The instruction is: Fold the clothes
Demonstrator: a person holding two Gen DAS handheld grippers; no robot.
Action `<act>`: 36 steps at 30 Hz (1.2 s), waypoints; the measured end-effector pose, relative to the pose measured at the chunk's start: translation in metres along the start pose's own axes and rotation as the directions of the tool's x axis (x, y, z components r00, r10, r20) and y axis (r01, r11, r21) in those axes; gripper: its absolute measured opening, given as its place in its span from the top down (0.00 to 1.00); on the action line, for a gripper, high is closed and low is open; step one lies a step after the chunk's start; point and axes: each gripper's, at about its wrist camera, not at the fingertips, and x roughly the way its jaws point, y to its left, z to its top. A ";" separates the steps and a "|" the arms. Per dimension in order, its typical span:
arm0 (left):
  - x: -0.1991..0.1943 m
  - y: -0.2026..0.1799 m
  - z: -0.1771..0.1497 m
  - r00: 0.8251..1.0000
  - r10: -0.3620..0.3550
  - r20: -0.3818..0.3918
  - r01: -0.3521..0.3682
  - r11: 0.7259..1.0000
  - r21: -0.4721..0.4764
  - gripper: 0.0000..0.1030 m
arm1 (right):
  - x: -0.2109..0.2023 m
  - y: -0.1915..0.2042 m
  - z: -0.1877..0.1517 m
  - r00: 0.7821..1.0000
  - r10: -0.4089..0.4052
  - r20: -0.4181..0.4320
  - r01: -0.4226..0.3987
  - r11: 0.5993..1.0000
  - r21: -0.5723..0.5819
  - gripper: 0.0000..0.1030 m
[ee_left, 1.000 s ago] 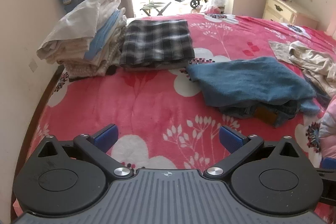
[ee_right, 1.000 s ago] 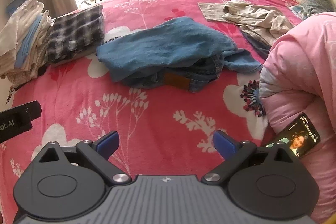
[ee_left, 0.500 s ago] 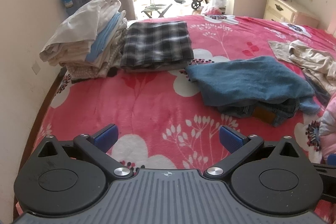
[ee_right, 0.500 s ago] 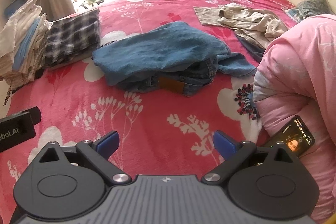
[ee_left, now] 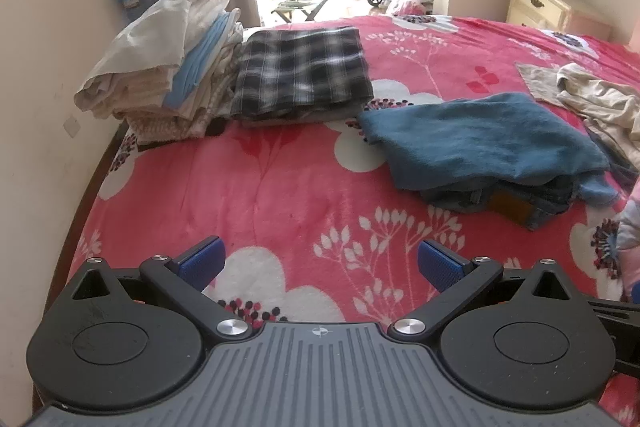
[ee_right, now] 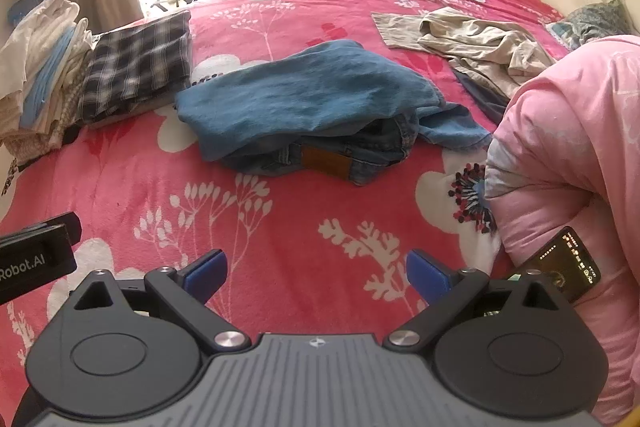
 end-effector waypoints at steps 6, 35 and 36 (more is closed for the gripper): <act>0.002 0.001 -0.002 1.000 0.003 -0.009 -0.003 1.000 -0.001 0.00 | 0.000 0.003 0.001 1.000 -0.005 0.003 0.005 1.000 -0.011 0.04; 0.035 -0.005 0.005 0.999 0.002 -0.052 -0.001 1.000 0.025 0.00 | 0.030 -0.005 0.017 0.999 -0.035 0.013 0.035 0.999 0.001 0.04; 0.038 -0.006 0.006 0.999 0.001 -0.052 0.000 1.000 0.027 0.00 | 0.035 -0.007 0.019 0.999 -0.037 0.013 0.037 0.999 0.002 0.04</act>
